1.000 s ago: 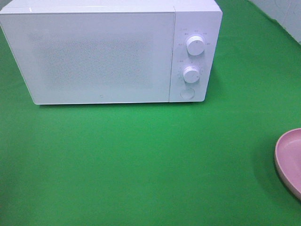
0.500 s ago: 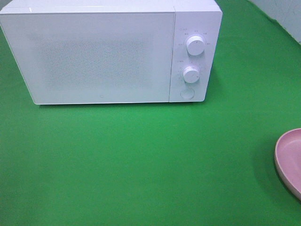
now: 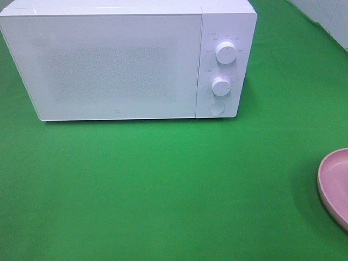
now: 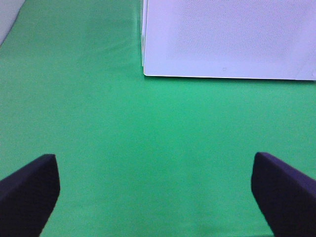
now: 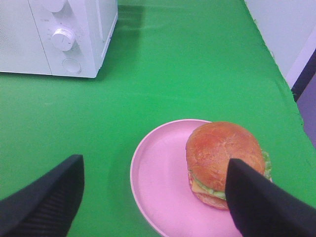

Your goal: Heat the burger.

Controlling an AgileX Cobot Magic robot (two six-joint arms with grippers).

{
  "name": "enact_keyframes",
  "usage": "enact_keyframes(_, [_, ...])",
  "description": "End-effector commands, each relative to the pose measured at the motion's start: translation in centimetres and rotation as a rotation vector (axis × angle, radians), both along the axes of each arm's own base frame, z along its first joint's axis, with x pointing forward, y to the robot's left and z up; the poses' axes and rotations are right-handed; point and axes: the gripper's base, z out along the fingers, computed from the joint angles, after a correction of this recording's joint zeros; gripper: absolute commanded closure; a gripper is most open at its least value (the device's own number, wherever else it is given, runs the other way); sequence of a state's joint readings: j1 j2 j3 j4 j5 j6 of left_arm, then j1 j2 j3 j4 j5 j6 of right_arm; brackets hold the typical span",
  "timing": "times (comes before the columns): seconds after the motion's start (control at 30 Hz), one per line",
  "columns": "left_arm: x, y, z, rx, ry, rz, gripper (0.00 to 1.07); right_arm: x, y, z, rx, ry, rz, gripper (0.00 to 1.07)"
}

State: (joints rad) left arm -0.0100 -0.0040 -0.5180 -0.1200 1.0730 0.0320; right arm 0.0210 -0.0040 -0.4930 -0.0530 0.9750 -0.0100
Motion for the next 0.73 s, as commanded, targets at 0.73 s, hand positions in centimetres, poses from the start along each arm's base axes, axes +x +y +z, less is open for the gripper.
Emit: enact_keyframes(0.73, [-0.21, -0.07, -0.02, -0.015, -0.021, -0.002, 0.08, -0.32, 0.01, 0.11, 0.002, -0.045, -0.006, 0.31])
